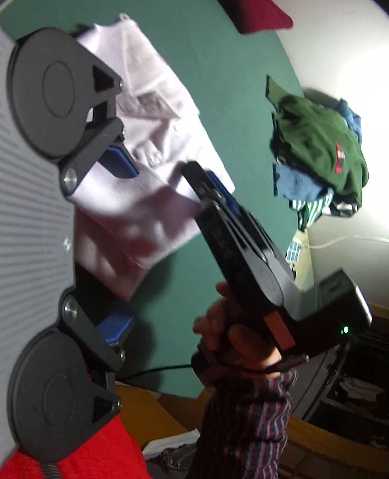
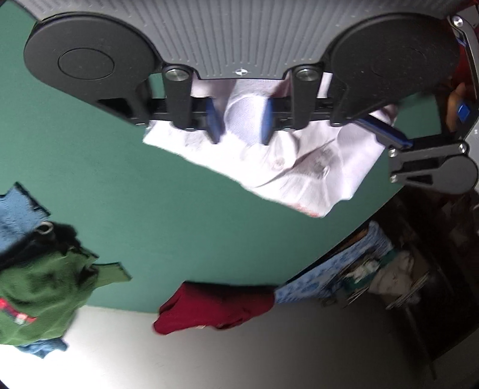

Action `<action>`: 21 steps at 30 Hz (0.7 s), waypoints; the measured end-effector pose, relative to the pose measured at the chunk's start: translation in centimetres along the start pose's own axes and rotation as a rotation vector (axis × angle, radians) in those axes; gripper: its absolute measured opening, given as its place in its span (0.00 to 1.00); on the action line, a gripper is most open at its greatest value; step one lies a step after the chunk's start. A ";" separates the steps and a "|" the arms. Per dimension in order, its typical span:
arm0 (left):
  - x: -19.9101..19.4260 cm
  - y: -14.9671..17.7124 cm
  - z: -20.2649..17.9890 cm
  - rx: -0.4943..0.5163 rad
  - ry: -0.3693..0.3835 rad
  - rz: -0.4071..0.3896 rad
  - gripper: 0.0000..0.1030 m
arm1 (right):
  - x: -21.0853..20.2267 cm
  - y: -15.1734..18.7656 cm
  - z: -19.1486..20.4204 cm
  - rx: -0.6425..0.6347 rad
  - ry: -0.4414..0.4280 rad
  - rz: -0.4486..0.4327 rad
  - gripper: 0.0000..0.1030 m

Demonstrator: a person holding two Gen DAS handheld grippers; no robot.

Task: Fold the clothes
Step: 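Unfold the white shirt flap with the right gripper while the left gripper holds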

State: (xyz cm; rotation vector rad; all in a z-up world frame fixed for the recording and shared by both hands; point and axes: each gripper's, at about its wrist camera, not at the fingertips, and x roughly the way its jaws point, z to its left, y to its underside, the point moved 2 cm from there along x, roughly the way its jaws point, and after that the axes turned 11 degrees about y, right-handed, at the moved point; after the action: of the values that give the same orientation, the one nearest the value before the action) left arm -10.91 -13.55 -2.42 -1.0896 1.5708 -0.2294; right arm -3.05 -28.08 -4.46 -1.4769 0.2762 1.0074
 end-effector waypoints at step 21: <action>4.3 -0.1 -2.2 0.078 0.039 0.094 0.95 | -0.2 0.9 -2.3 0.157 -0.036 -0.048 0.28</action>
State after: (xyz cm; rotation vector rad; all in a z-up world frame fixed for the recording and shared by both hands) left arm -12.43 -17.60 -4.53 -0.9533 1.6303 -0.2480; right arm -2.83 -30.43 -5.22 -1.3165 0.2857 0.9512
